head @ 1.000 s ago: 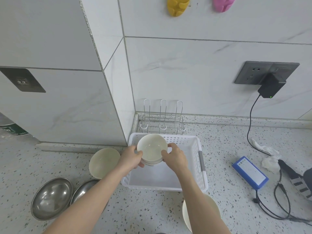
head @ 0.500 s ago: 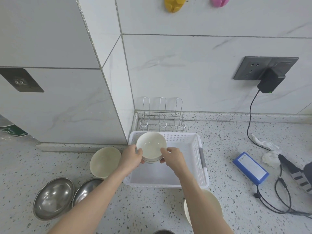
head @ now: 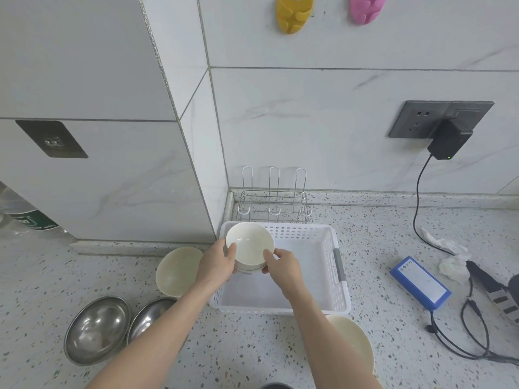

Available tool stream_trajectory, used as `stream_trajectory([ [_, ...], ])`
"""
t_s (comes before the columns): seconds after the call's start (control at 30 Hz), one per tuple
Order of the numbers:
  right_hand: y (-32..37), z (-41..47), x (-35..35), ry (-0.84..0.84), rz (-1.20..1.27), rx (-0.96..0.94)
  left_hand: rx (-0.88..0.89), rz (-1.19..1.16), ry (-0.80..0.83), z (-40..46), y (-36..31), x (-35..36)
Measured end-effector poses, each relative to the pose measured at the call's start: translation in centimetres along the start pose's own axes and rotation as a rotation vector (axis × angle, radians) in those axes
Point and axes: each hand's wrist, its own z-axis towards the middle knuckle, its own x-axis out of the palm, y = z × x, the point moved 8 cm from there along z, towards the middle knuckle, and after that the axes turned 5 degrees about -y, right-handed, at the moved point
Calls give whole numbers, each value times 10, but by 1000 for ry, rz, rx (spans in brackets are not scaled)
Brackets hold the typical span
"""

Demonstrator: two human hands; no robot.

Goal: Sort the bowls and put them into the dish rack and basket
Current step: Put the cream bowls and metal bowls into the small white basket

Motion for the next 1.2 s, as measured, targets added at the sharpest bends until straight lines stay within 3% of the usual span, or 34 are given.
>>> stream_trajectory([
  [0.17,-1,-6,3,33,35,23,-19,16,2,1,4,-1],
  [0.33,-2,-20,0,68,57,80,-7,-112,28,-10,3,-7],
  [0.57,-1,-53,-11,37,72,49,-101,-246,-104,-28,35,-43],
  [0.77,-3,-86,-12,-4,134,14,-173,-16,-292,-38,77,-98],
  [0.93,-4,-109,5,-27,188,26,-306,218,-98,-27,120,-106],
  [1.2,-24,-137,10,-165,245,138,-193,155,89,-2,140,-99],
])
